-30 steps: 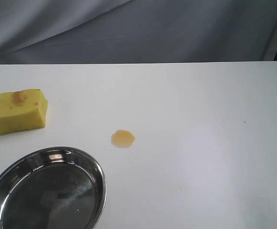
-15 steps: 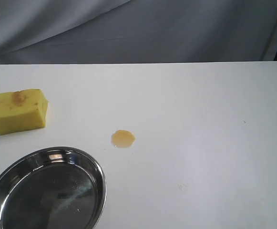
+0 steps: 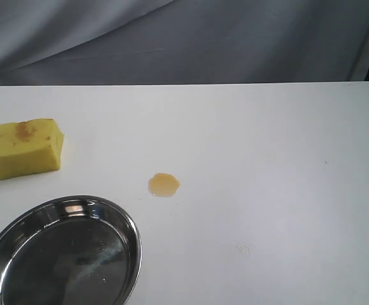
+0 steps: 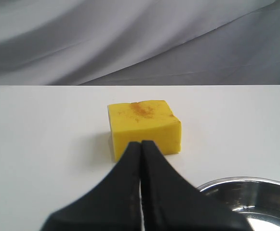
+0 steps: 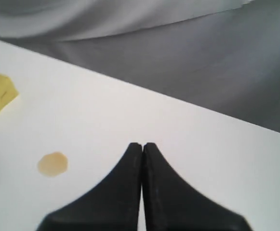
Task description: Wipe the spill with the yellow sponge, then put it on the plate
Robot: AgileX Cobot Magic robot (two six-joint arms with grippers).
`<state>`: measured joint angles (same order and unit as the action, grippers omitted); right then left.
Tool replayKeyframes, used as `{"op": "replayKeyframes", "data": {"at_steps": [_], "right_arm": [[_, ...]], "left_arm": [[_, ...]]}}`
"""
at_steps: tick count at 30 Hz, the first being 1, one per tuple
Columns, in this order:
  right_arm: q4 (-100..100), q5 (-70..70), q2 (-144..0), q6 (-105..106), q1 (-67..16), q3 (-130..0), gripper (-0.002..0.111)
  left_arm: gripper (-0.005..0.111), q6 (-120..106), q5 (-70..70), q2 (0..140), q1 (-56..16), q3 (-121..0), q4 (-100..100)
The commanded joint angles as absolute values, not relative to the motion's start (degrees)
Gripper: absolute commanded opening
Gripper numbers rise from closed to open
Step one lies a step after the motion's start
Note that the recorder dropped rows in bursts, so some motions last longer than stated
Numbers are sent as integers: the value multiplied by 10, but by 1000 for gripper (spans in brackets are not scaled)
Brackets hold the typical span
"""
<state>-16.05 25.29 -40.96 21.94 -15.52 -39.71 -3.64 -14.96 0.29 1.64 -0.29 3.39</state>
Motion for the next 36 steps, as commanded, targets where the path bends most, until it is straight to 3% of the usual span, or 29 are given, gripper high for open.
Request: {"op": "replayKeyframes", "data": {"at_steps": [1, 22, 30, 36], "right_arm": [[-154, 292, -487, 240, -191, -442, 0], [-145, 350, -825, 257, -263, -668, 0], [-156, 370, -999, 302, -360, -808, 0], [-156, 443, -1113, 302, -442, -959, 15]], "left_arm": [[0, -35, -148, 0, 17, 0, 34], [0, -35, -148, 0, 17, 0, 34], [0, -35, -148, 0, 17, 0, 34], [0, -35, -148, 0, 17, 0, 34]]}}
